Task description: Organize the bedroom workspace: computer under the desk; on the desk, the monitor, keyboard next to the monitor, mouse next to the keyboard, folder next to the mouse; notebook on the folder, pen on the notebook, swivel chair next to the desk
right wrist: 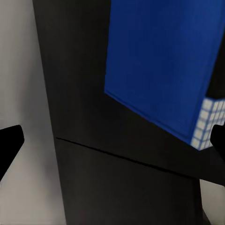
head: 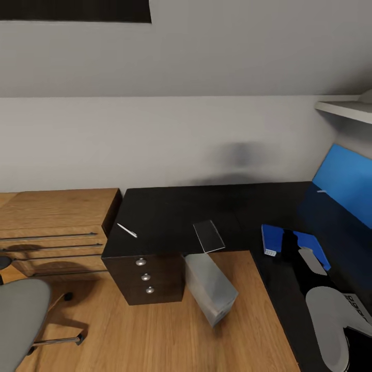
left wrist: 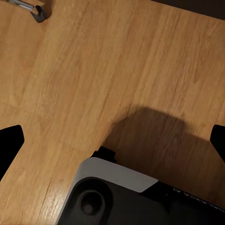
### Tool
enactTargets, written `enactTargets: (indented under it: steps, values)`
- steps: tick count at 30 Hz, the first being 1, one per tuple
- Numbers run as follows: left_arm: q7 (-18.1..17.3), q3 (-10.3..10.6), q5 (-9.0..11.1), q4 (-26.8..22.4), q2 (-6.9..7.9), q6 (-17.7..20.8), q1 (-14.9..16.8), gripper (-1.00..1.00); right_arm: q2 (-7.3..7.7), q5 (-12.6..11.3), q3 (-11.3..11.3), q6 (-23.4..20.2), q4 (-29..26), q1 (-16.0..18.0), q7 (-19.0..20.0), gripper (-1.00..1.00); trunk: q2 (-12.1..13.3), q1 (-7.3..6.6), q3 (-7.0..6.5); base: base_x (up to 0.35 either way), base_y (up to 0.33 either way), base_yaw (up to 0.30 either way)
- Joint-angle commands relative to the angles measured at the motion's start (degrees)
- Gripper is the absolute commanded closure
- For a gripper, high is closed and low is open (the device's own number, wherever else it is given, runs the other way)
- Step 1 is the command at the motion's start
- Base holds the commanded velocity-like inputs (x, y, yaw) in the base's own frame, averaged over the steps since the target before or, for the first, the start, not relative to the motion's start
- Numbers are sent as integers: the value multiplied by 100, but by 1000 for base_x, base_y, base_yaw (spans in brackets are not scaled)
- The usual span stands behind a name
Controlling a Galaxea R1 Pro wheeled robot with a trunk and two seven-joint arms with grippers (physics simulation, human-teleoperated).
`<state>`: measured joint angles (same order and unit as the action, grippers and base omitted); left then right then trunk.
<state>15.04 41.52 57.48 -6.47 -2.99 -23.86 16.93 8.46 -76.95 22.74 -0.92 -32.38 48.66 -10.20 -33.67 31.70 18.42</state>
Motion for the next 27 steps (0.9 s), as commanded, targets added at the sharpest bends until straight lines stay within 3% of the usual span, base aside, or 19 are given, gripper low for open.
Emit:
enactTargets:
  steps: [1,11,27]
  values:
    - [43,49,14,-4,-1,-11,3,-100,-2,-40,11,-12,-12,3,-27,-100,-7,2,8,0,0,0]
    - [35,57,9,-4,-8,-5,3,-100,-92,-40,10,-15,-95,3,-26,-100,-7,2,5,0,0,36]
    - [35,58,9,-4,-9,-5,3,-100,-121,-40,11,-7,-110,3,-29,-100,-7,2,-35,0,0,203]
